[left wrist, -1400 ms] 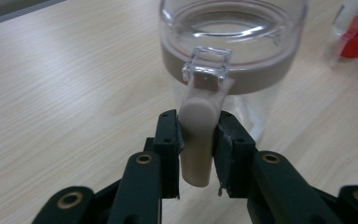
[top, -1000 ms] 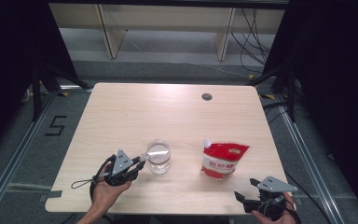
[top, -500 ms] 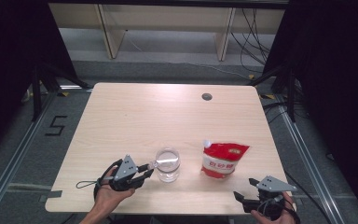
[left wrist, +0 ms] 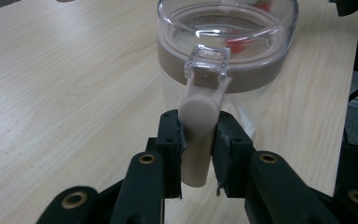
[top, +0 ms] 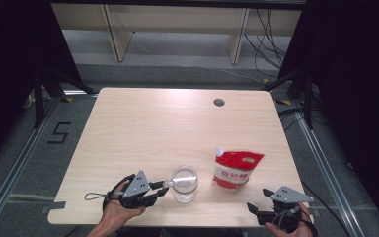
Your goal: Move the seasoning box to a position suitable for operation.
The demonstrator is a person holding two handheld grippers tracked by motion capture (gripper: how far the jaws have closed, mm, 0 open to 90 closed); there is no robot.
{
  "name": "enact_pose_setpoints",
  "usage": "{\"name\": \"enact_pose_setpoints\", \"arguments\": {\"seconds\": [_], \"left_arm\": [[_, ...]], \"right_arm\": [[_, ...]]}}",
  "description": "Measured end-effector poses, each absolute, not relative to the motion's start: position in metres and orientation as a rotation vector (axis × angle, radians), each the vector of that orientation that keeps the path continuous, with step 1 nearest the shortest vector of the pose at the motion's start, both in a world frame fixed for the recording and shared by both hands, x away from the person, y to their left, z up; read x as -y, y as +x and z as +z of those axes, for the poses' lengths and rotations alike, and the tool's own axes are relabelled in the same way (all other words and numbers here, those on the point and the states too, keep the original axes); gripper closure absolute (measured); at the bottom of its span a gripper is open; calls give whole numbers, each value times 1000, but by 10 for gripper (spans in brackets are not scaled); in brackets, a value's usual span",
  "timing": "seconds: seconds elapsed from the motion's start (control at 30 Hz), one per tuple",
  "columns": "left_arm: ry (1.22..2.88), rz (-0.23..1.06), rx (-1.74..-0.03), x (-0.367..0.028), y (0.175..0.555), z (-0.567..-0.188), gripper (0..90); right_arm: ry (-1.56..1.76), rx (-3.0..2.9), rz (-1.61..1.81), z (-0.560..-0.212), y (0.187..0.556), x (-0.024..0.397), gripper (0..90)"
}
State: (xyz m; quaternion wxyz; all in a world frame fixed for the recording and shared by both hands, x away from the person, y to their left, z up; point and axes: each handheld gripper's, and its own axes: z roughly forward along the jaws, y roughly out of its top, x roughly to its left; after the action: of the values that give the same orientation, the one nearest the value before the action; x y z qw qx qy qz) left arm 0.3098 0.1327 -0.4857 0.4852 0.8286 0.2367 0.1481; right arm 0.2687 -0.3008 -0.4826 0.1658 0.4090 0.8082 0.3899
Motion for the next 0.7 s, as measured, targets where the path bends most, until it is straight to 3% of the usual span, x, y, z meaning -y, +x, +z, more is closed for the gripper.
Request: {"name": "enact_pose_setpoints", "arguments": {"seconds": [0.7], "left_arm": [[2019,352,-519,-130,308,-487,726]], "right_arm": [[1121,-2319,1110,-483,268,297,240]]}}
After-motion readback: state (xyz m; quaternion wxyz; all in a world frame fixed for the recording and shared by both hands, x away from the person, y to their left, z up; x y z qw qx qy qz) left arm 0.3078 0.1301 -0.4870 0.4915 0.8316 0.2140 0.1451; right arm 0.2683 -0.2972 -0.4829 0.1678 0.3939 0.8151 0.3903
